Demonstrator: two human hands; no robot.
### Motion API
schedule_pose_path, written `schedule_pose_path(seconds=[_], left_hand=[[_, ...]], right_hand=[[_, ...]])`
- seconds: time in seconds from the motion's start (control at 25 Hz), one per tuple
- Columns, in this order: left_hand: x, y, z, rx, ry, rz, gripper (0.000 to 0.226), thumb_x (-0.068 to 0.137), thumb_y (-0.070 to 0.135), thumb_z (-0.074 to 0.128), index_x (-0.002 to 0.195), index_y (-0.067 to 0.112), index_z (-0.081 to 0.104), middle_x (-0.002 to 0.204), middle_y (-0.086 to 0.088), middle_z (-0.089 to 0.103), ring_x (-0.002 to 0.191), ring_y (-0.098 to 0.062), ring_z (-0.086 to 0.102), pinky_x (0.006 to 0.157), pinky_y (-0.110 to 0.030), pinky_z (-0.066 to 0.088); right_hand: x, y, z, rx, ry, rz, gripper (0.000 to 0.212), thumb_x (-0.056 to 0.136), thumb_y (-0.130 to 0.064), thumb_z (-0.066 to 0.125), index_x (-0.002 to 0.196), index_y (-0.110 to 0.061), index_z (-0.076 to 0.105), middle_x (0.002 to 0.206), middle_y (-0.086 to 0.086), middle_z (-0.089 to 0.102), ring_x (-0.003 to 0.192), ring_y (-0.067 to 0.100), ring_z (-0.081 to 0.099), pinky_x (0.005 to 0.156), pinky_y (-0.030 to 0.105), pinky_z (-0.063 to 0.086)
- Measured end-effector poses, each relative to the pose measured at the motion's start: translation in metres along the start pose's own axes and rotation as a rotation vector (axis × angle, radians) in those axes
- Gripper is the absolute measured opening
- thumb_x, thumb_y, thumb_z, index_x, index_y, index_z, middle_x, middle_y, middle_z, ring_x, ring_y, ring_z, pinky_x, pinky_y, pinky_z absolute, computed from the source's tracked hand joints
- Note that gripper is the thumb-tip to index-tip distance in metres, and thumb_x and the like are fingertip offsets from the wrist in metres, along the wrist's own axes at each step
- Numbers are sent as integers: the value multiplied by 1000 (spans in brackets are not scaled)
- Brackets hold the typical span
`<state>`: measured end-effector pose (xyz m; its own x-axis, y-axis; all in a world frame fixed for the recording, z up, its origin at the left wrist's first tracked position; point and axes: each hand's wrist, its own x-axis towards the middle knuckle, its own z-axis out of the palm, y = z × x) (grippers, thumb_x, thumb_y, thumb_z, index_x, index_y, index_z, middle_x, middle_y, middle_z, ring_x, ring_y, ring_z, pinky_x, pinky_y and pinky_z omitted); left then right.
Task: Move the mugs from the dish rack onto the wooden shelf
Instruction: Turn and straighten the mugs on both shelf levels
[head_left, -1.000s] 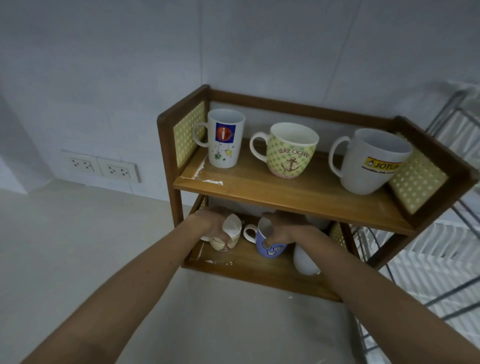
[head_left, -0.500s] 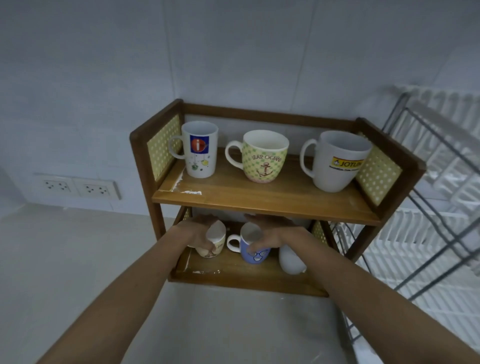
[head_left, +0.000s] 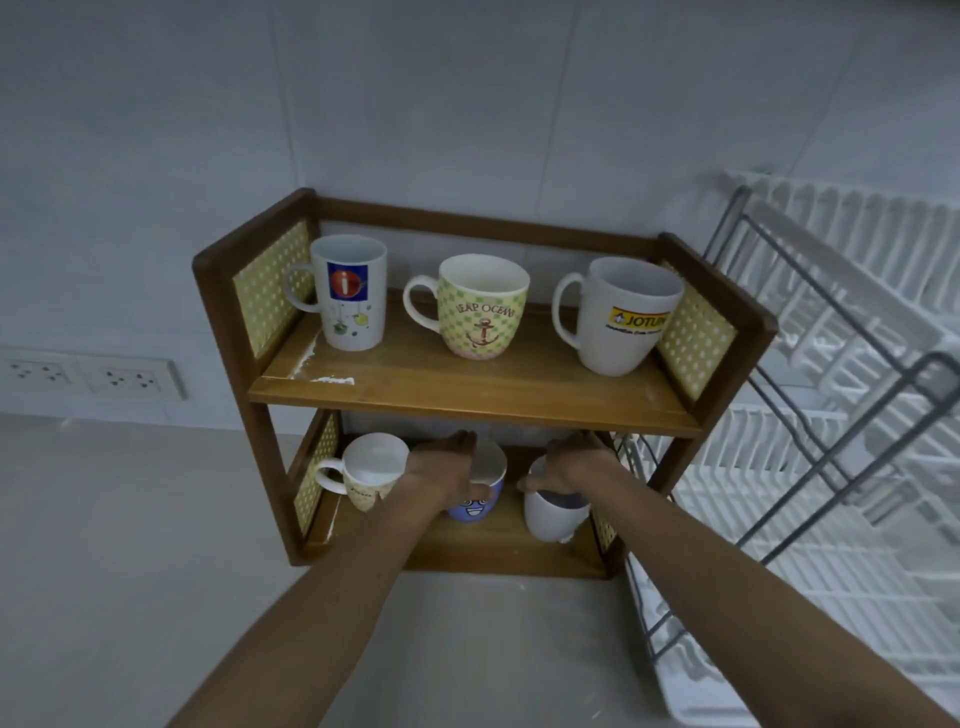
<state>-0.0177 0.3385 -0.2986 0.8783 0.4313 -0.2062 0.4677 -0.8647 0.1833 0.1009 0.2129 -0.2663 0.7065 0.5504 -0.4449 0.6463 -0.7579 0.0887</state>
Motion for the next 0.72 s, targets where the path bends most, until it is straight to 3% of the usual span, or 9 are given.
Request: schedule_pose_path(seconds=[0.16,0.32,0.4,0.56,0.72], left_hand=[[2,0,-1,32,-37,-23,93,81,60,59,150,13,18,153,-7,35,134,-29,41,102,-38,41],[2,2,-6,50,-42,-24,92,80,58,61,149,14,20,153,-7,35,135,-28,40,104,-38,40],[1,3,-8,52,-47,-29,89,79,56,64,147,14,25,149,-7,41,132,-28,44,101,-38,43],[-2,4,-11,22,-53,-25,85,79,52,68,144,13,29,143,-9,46,127,-29,48,97,-39,46],[-4,1,-12,1,-63,7,89,79,49,69,146,12,25,146,-10,44,128,-30,47,97,-39,46]], right_hand=[[-2,6,2,139,140,113,84,83,-74,40,136,-9,45,141,12,51,128,30,50,103,39,41],[1,12,-22,-91,-178,-254,98,72,-69,63,151,-36,16,161,0,19,145,31,24,116,49,28],[1,12,-22,-174,-229,-316,100,70,-59,72,151,-36,18,160,2,23,143,32,27,114,50,31],[0,13,-10,-4,-27,-117,92,71,-68,65,143,-17,40,146,10,44,131,31,45,106,42,43],[1,13,-4,184,36,55,98,70,-71,65,141,-10,38,143,13,46,125,33,52,100,44,50]])
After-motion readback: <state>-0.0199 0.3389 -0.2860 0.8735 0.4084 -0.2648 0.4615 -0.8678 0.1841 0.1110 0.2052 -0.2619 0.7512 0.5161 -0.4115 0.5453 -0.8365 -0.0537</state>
